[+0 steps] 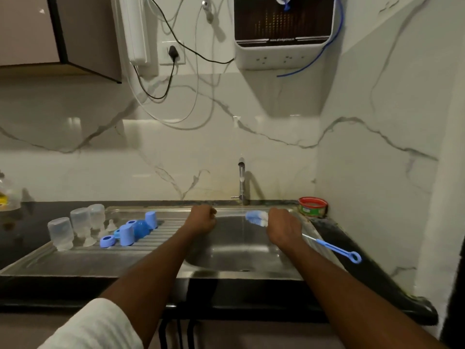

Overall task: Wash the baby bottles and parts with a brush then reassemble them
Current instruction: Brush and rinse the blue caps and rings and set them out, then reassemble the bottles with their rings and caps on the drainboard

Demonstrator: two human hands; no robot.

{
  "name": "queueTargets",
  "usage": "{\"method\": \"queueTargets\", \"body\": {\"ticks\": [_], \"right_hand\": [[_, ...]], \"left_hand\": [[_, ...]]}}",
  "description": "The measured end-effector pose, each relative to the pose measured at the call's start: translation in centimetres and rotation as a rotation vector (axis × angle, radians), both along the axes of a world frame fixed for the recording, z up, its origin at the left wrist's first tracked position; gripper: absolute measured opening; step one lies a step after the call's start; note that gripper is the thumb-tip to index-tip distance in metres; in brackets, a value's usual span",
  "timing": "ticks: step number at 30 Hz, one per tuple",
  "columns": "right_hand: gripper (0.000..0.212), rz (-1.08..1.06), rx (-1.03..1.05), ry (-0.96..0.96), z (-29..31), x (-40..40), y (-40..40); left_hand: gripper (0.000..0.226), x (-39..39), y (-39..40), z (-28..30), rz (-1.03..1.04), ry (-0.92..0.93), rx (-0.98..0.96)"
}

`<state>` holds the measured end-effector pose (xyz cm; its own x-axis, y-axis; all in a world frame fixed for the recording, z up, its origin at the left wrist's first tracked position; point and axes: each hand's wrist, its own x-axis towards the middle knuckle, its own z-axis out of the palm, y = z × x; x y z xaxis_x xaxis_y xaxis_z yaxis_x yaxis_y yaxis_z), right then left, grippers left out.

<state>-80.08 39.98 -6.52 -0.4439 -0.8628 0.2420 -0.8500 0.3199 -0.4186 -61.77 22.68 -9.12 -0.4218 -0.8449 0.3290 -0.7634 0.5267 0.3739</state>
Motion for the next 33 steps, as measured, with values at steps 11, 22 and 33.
{"method": "queueTargets", "body": {"ticks": [11, 22, 33], "right_hand": [[0.027, -0.148, -0.026, -0.03, -2.3, -6.4, -14.2], [0.025, -0.189, 0.211, 0.05, 0.4, -9.7, -22.3], [0.027, -0.196, 0.347, -0.124, 8.2, -8.5, -20.4]], "left_hand": [[0.036, -15.5, -14.6, -3.7, 0.113, 0.351, 0.317], [0.023, -21.9, -18.4, -0.2, 0.321, 1.081, 0.562], [0.024, -16.0, -17.3, 3.4, -0.285, 0.478, 0.489]]}}
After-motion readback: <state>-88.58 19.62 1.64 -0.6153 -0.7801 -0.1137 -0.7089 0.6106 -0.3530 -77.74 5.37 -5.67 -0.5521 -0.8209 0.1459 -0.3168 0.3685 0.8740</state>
